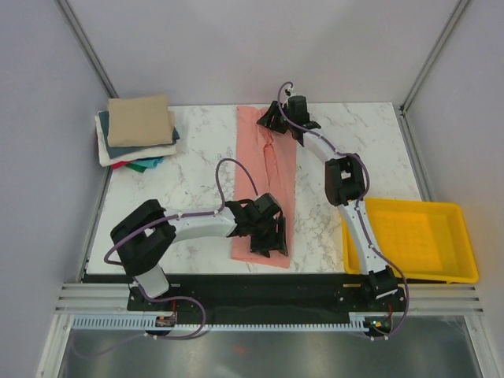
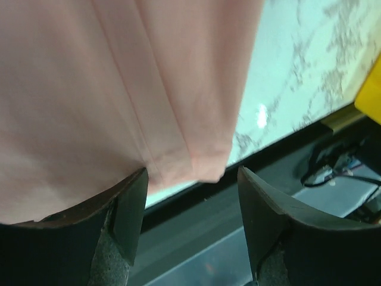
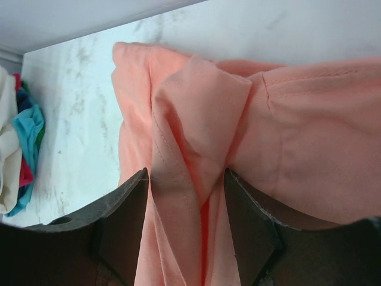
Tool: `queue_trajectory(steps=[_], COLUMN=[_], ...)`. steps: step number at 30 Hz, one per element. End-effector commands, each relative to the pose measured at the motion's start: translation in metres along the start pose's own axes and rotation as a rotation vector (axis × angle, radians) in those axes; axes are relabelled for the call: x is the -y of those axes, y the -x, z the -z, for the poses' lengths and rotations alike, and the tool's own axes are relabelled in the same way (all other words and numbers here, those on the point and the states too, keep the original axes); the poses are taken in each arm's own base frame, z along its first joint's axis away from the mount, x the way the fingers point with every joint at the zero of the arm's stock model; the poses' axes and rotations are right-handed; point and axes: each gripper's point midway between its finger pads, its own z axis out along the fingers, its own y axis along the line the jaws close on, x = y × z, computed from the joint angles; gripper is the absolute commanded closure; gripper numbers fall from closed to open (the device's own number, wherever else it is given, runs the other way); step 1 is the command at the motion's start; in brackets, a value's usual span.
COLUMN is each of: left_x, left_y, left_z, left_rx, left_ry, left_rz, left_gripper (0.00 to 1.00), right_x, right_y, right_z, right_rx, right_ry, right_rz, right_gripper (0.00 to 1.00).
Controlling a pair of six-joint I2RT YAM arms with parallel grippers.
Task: Fold and stack the t-shirts
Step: Fold the tshirt
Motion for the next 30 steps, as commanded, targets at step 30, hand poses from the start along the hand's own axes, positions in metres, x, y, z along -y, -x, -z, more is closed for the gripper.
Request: queue_trajectory(steps=[30], left_x=[-0.078], left_y=[0.022], left_z=[0.139], left_rx=[0.450], left_ry=[0.155], left_rz=[0.017], left_gripper=[0.03], right_x=[-0.076], right_y=[-0.053], right_z=[0.295], right_rx=[-0.015], right_ry=[-0.192], right_rz=[0.138], right_gripper=[0.15])
